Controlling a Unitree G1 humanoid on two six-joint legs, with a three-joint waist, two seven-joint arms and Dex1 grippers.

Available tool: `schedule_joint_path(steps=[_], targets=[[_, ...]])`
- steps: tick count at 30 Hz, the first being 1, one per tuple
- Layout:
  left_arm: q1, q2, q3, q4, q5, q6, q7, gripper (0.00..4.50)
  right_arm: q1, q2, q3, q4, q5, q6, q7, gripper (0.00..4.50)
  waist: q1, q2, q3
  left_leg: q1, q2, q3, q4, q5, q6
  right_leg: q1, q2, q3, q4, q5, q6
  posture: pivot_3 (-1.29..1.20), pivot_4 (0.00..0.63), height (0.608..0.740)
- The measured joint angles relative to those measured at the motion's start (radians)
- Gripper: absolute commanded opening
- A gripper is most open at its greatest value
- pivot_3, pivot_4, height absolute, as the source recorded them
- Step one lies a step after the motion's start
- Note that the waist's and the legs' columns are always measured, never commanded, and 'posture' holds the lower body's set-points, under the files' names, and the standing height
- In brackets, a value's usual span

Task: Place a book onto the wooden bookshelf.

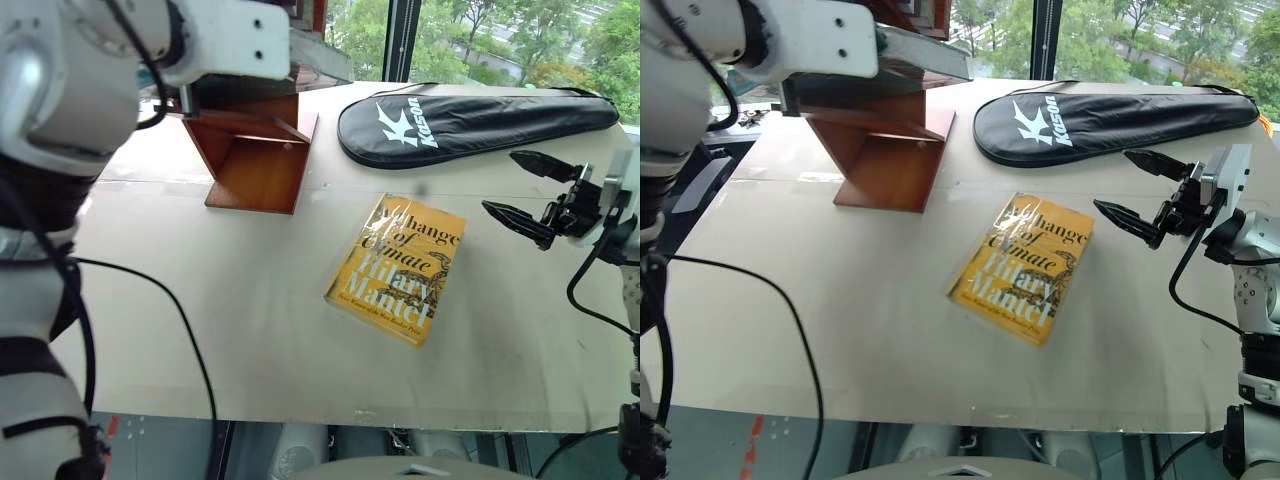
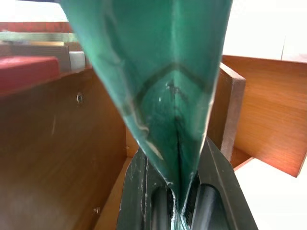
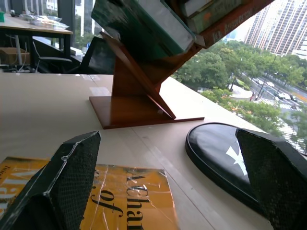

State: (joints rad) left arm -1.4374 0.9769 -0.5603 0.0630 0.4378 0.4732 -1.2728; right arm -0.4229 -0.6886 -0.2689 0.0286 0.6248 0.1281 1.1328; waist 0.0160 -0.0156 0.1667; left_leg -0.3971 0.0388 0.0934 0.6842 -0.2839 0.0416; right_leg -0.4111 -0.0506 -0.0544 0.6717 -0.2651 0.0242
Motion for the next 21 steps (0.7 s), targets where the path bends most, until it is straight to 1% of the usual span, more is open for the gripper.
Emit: schedule_joint_path(steps=[3, 7, 11, 17, 21], targets=[[0.000, -0.043, -0.008, 0.027, 0.052, -0.011, -0.034, 0.06, -0.001, 0.000, -0.009, 0.003, 0.012, 0.002, -0.004, 4.50, -0.003, 0.000, 0.000, 0.002, 0.000, 0.000, 0.001, 0.000, 0.000, 0.000, 0.000, 0.003, 0.004, 0.000, 0.000, 0.00, 0.150, 0.740], [0.023, -0.065, -0.030, 0.066, 0.123, -0.052, -0.060, 0.06, -0.003, -0.001, -0.017, 0.001, 0.023, 0.013, -0.012, 4.50, -0.005, 0.002, -0.001, 0.005, 0.000, 0.001, 0.000, 0.000, 0.000, 0.000, 0.000, 0.006, 0.008, 0.000, -0.001, 0.00, 0.150, 0.740], [0.048, -0.089, -0.025, 0.061, 0.169, -0.049, -0.095, 0.06, -0.017, 0.000, -0.017, -0.021, 0.026, 0.025, -0.035, 4.50, -0.007, 0.002, -0.001, 0.005, 0.000, 0.001, 0.001, 0.000, 0.000, 0.000, 0.000, 0.007, 0.008, 0.001, -0.001, 0.00, 0.150, 0.740], [0.080, -0.092, 0.010, 0.035, 0.190, -0.038, -0.117, 0.06, -0.037, 0.003, -0.017, -0.036, 0.046, 0.046, -0.058, 4.50, -0.008, 0.002, -0.001, 0.005, 0.001, 0.001, 0.001, 0.000, 0.000, 0.000, 0.000, 0.007, 0.008, 0.001, -0.002, 0.00, 0.150, 0.740], [0.122, -0.098, 0.056, 0.012, 0.198, -0.010, -0.116, 0.06, -0.037, 0.032, -0.017, -0.089, 0.083, 0.081, -0.094, 4.50, -0.015, 0.004, -0.002, 0.006, 0.001, 0.001, 0.001, 0.000, 0.000, 0.000, 0.000, 0.008, 0.008, 0.001, -0.002, 0.00, 0.150, 0.740]])
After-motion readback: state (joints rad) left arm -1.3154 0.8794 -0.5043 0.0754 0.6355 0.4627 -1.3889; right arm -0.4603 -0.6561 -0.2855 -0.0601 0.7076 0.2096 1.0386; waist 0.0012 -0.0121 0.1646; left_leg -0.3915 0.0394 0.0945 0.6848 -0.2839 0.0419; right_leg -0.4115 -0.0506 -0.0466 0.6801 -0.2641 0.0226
